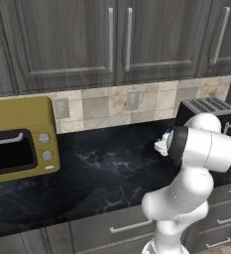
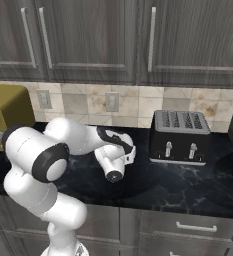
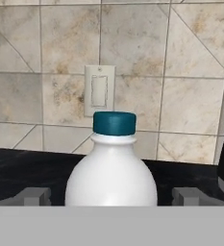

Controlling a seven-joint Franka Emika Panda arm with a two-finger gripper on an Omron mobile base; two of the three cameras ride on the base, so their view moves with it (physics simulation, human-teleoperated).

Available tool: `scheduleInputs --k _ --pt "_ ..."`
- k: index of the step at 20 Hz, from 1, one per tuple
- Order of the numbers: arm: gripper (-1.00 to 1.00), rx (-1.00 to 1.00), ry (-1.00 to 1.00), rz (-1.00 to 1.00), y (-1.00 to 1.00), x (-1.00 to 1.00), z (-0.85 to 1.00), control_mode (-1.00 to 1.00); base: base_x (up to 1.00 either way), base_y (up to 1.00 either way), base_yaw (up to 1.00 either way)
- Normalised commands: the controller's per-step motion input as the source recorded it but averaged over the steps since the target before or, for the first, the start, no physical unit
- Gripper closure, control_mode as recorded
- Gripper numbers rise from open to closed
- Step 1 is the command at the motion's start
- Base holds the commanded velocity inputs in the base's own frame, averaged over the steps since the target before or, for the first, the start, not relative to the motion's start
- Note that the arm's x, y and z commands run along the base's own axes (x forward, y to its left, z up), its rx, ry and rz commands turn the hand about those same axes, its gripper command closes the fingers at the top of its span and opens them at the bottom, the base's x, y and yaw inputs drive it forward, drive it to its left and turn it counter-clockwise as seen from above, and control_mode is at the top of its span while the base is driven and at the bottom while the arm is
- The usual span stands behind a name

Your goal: Take the bottled waters from the counter and place them in the freezer to freeze. Close the freezer door after placing the bottles.

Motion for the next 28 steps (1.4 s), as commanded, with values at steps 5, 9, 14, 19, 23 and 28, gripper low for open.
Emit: scheduleInputs --k 5,9,14,19,23,28 --pt "-1.0 0.0 0.0 0.0 0.0 0.0 0.0 -1.0 0.0 0.0 0.0" --pt "1.0 0.0 0.0 0.0 0.0 0.0 0.0 -1.0 0.0 0.0 0.0" --pt "1.0 0.0 0.0 0.0 0.0 0.0 0.0 -1.0 0.0 0.0 0.0" --pt "1.0 0.0 0.01 0.0 0.0 0.0 0.0 -1.0 0.0 0.0 0.0" --pt "1.0 0.0 -0.02 0.0 0.0 -0.13 0.23 -1.0 0.0 0.0 0.0" --pt "1.0 0.0 -0.06 0.02 -0.01 -0.54 0.71 -1.0 0.0 0.0 0.0"
